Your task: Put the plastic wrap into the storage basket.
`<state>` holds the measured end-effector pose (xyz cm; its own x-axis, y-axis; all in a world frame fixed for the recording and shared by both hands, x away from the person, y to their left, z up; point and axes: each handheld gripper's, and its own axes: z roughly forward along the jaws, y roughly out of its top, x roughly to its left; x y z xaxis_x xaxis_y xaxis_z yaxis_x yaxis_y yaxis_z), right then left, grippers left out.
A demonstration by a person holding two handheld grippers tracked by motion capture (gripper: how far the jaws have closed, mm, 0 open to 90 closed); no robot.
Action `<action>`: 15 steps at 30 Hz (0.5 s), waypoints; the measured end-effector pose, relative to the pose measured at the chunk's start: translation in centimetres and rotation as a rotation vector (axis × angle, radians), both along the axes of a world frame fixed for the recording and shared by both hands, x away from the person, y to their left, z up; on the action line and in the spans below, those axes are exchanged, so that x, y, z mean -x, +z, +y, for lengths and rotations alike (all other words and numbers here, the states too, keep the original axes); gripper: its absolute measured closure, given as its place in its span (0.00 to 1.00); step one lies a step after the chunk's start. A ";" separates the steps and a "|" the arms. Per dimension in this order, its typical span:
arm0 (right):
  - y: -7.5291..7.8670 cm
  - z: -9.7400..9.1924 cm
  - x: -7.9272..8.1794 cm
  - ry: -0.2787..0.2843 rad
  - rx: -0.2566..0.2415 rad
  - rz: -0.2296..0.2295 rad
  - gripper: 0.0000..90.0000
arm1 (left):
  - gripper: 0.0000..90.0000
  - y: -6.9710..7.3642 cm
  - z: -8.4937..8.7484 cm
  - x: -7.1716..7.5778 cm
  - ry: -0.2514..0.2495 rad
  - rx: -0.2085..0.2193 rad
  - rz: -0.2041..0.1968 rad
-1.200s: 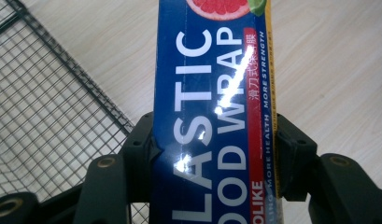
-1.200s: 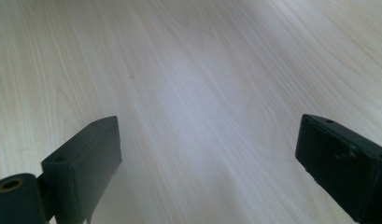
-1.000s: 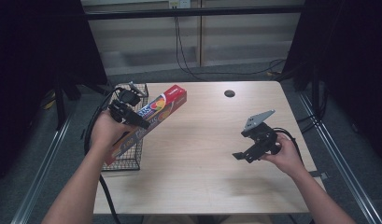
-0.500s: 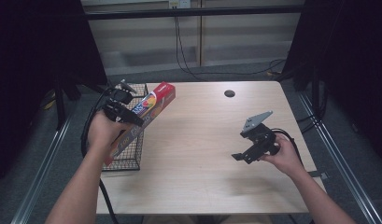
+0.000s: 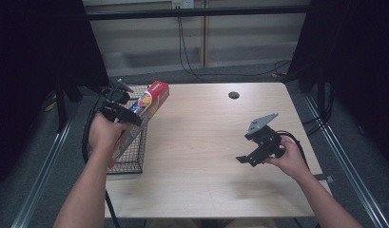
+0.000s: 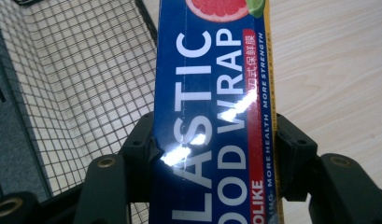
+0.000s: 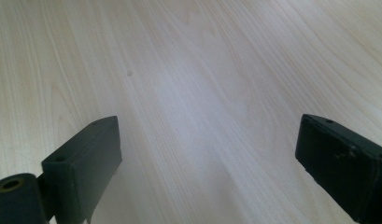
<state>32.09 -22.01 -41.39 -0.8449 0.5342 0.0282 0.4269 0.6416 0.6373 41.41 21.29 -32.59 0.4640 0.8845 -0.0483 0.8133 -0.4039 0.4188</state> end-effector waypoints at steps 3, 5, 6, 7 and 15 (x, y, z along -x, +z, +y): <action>0.1 -0.1 0.0 0.003 -0.007 -0.001 0.07 | 0.49 0.0 0.4 -0.1 0.024 0.000 0.006; 0.1 -0.2 0.0 0.000 -0.009 -0.006 0.07 | 0.49 -0.1 0.4 -0.1 0.051 0.007 0.000; 0.2 -0.2 0.0 -0.005 -0.001 -0.006 0.07 | 0.49 -0.1 0.5 -0.1 0.062 0.002 0.001; 0.2 -0.2 0.0 -0.009 0.003 -0.009 0.07 | 0.49 -0.1 0.5 -0.1 0.077 0.002 -0.001; 0.1 -0.2 0.1 0.002 -0.007 -0.001 0.07 | 0.49 -0.4 1.1 -0.2 0.154 0.000 0.007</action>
